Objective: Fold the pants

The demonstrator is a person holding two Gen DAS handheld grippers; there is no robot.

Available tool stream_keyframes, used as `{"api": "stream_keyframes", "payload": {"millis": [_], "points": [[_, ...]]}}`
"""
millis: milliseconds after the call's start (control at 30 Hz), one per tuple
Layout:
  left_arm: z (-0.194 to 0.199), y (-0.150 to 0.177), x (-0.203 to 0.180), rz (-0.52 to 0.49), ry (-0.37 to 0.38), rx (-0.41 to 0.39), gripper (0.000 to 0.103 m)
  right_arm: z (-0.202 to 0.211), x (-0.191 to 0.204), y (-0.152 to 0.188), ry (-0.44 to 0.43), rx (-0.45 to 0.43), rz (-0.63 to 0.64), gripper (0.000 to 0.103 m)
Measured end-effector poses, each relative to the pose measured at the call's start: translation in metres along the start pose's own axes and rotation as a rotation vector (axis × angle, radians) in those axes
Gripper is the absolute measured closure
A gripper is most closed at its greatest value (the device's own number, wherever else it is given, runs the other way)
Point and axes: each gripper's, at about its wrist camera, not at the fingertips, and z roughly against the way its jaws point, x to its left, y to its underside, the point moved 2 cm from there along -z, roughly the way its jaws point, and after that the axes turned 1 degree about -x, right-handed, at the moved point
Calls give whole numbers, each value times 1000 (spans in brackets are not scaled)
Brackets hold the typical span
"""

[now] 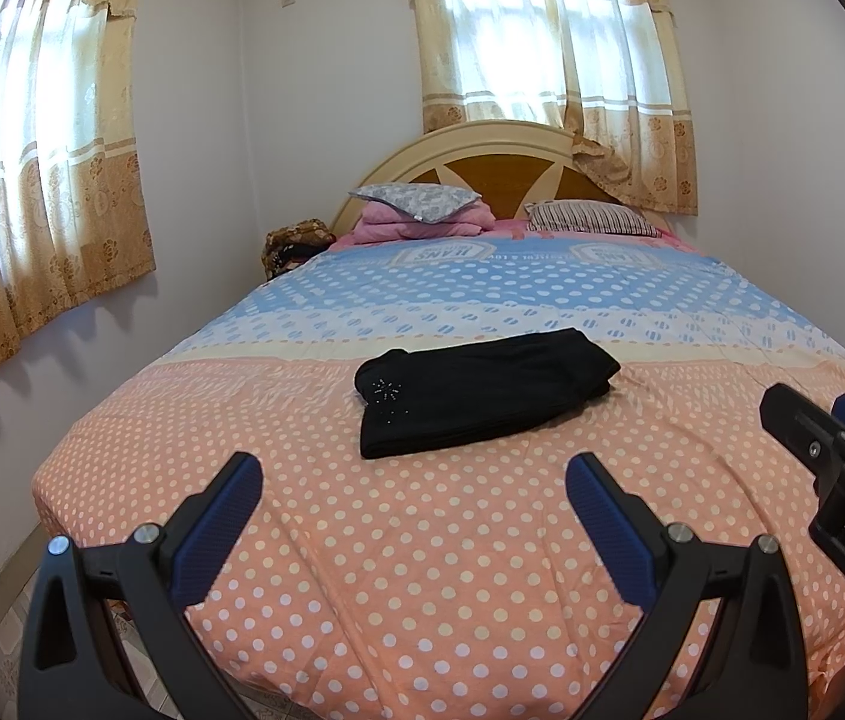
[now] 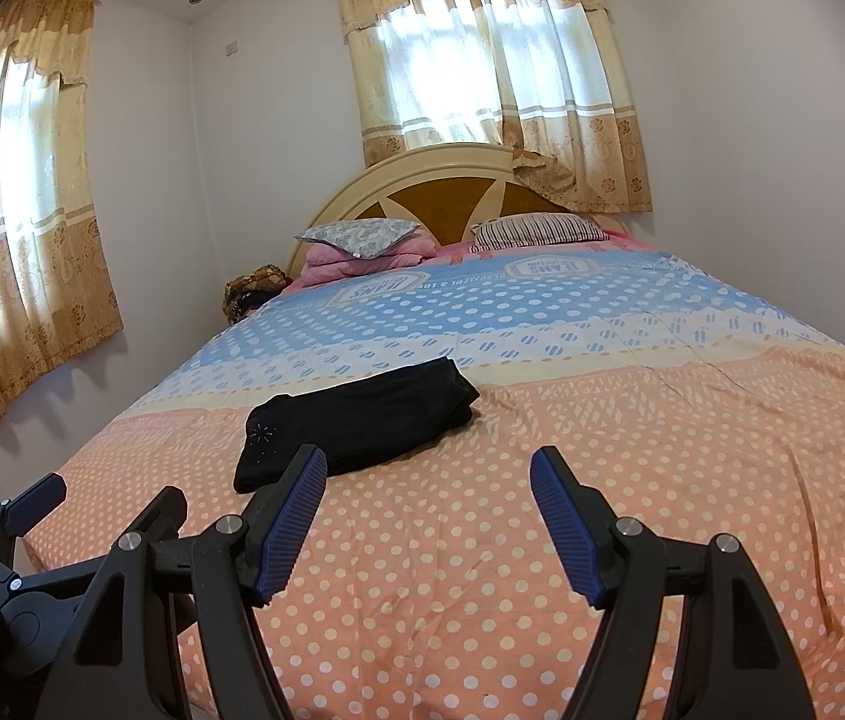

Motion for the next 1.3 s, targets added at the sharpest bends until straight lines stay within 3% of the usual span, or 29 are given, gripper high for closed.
{"api": "stream_keyframes", "payload": {"millis": [1300], "points": [[-2,-6,-4,15,-16,6,0,-5,-4,3,-1,16,2,31]]}}
